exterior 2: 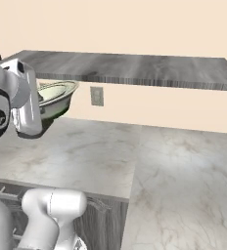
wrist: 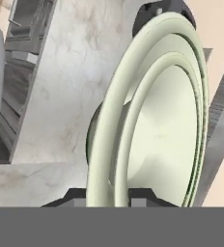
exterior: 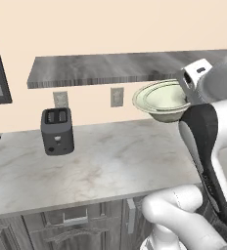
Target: Pick up the bowls on the counter and stack them on top of one another in the open cabinet. Place the smaller bowl on top of the larger bowl.
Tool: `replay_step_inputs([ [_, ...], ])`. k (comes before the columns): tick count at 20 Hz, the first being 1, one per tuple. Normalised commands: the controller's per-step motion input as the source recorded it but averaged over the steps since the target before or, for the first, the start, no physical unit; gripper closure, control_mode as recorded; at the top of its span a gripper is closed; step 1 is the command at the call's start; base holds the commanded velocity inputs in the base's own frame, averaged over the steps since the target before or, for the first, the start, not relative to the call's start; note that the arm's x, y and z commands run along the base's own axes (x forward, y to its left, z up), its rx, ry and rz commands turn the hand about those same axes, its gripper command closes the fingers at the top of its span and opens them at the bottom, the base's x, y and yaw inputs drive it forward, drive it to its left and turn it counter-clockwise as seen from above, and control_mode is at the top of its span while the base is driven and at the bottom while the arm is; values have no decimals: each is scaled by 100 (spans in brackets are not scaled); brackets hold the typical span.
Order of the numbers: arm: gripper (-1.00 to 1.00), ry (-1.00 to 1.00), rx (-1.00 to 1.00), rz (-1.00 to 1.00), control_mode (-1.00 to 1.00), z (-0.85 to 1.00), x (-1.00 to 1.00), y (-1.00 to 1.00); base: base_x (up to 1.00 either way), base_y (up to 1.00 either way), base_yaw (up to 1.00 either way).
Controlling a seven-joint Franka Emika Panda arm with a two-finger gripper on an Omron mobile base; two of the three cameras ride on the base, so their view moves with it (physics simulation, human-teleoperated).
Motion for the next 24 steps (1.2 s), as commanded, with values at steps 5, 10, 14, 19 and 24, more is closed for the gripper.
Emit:
replay_step_inputs([
  [5, 100, 6, 21, 4, -100, 19, -17, -13, 0, 0, 0],
  [10, 100, 0, 19, 0, -100, 10, 0, -11, 0, 0, 0],
  [14, 100, -10, 13, 1, -100, 3, 0, -3, 0, 0, 0],
  [19, 100, -25, 7, 3, -100, 0, 1, 0, 0, 0, 0],
  [24, 100, -25, 4, 1, -100, 0, 8, 0, 0, 0, 0],
])
